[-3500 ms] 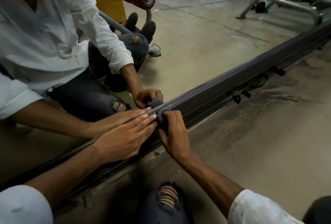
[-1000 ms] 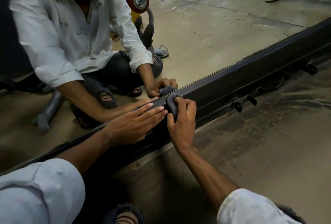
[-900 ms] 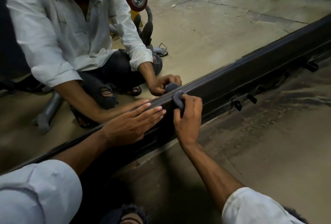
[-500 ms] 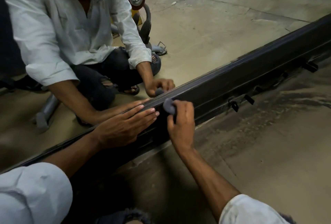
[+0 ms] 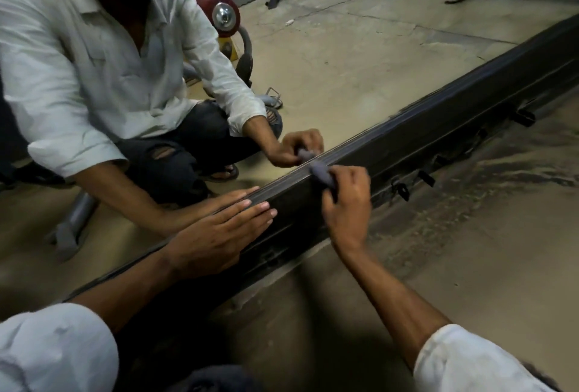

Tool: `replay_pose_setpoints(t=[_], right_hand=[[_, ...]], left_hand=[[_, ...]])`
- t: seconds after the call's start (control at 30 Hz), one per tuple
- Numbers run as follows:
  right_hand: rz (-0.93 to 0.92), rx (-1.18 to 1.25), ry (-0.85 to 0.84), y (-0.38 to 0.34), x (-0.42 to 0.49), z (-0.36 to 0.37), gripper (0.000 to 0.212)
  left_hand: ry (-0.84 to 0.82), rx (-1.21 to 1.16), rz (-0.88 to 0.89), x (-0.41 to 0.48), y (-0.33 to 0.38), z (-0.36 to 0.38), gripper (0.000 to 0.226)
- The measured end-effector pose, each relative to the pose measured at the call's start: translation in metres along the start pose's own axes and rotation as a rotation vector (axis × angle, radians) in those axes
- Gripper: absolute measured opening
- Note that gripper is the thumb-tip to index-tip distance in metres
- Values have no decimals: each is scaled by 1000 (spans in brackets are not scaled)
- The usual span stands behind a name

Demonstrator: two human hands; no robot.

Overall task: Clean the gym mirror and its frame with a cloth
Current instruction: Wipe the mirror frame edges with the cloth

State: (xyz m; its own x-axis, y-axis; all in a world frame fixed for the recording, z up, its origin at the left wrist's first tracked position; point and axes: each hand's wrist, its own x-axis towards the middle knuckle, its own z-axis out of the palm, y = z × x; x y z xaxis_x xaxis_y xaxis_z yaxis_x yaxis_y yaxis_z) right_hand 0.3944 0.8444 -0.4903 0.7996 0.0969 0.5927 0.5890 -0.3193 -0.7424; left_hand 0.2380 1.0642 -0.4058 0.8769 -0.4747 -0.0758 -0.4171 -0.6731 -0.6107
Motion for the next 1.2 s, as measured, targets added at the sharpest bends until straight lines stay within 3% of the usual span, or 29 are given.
replay_pose_setpoints(t=[0.07,0.13,0.3,0.4,0.53,0.7,0.77,0.9,1.1,1.2], right_hand=[[185,-52,159,15,23,-12,39],[167,-105,183,15,39,-20,39],[-368,-210,-348,-21,17,-16,54],[-458,-349,-362,-5,45,-35,43],[-256,-428,-261,8,73,-51,35],[-590,-492,-602,-13,62,-55,61],[-588,-548,-593,-9,80,-63,65],[-395,-505,-477,4,88,-71,62],[-608,-390,-586,2,70,-58,55],[-431,-342,-440,26,79,-66,51]], left_hand=[[-38,53,80,20,-5,-6,85],[-13,74,131,54,-7,-5,86],[-64,91,145,92,-7,-5,64],[42,45,122,90,-8,5,71],[67,-4,103,91,-4,5,76],[101,-50,74,94,-7,-1,73],[69,-53,78,93,-6,-1,76],[31,-54,126,91,-6,-2,75],[81,-4,122,93,-6,0,75],[57,84,130,93,-7,-1,73]])
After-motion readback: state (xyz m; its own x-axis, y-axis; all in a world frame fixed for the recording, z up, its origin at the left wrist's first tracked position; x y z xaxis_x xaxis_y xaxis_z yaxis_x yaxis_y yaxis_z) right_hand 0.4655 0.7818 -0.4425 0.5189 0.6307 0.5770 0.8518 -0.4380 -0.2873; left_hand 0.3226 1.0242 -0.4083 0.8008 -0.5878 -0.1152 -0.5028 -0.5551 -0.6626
